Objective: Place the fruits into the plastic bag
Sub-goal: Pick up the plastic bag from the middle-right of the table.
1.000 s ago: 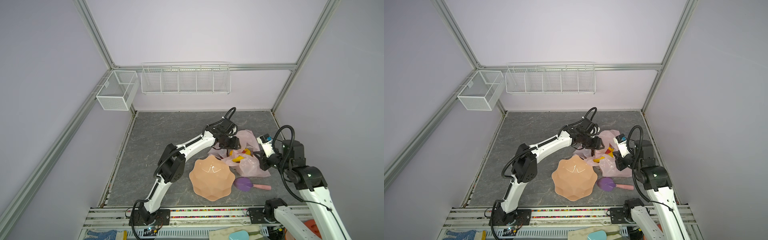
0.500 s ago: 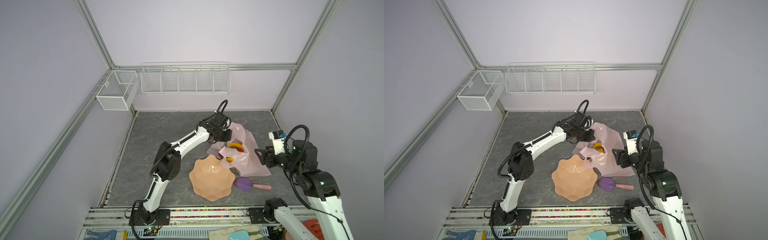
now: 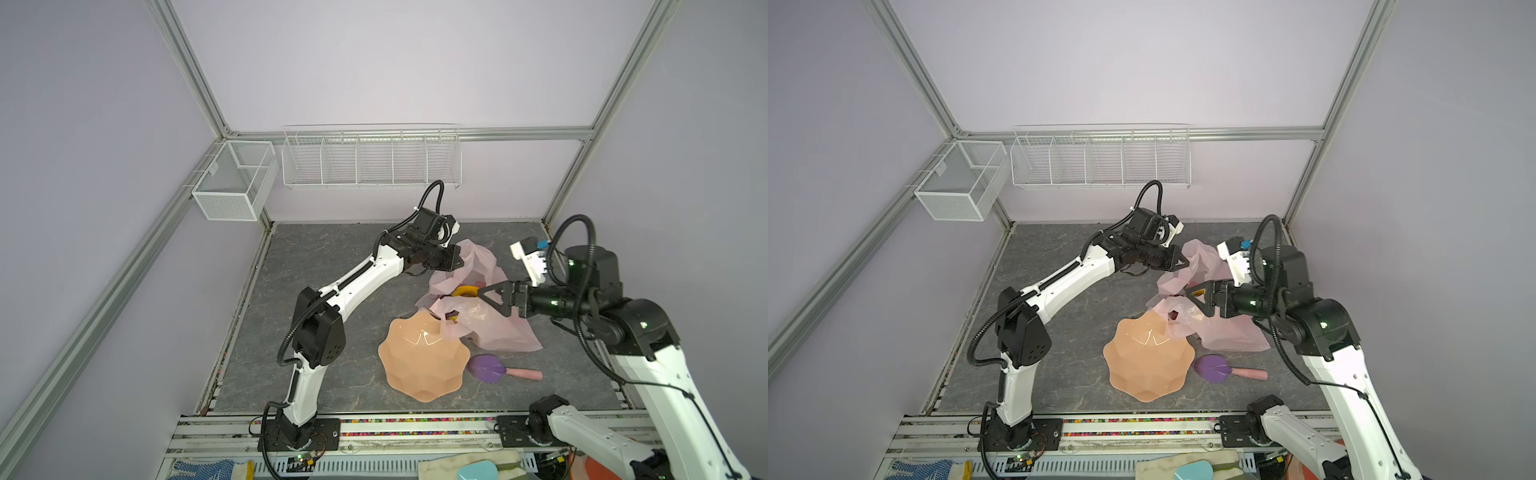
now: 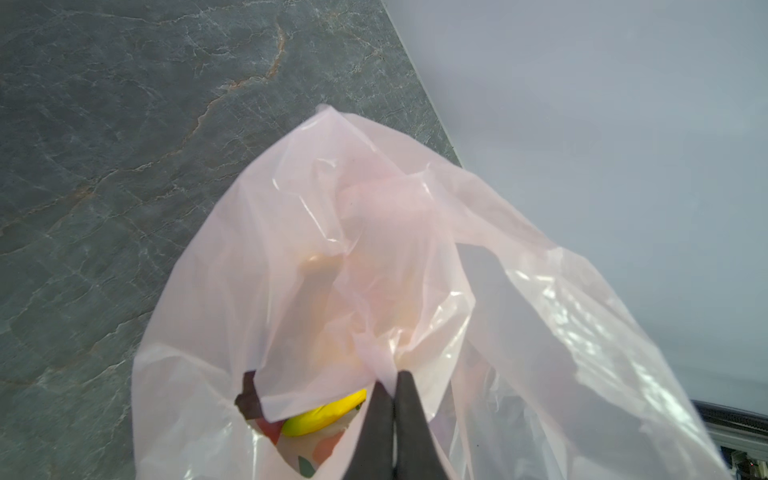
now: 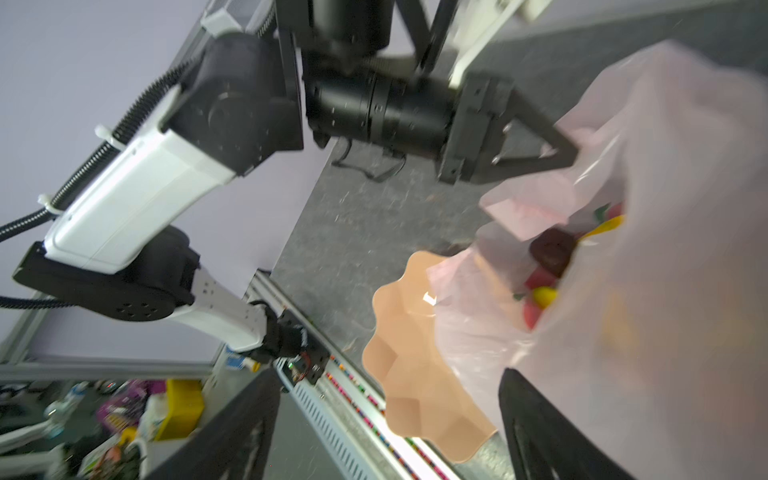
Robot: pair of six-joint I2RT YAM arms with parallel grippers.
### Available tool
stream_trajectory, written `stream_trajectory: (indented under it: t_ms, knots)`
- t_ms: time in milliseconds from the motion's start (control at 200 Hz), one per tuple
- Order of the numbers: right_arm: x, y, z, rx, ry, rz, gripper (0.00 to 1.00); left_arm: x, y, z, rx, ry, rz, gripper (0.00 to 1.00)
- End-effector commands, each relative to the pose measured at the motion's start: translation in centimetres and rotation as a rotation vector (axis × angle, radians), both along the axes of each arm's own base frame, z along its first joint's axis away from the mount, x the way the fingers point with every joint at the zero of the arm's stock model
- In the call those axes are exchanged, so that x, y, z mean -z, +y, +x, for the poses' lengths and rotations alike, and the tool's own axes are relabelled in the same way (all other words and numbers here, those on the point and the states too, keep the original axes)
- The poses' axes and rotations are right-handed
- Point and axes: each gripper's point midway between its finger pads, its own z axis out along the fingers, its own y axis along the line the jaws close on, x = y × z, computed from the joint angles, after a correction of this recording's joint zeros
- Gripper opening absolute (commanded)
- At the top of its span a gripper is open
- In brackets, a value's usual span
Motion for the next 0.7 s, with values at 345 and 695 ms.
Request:
stream_trajectory:
  t_ms: [345,695]
  knots:
    - [5.7,1.7,-1.8,0.361,0.387,-0.059,0.85,-0.3,1.6,0.0,0.047,-0.005,0.036,0.00]
    - [7.0,6.5,-0.6,0.472,0.490,0.012,0.81,0.0,2.5,-0.8,0.060,-0.002,0.066,0.00]
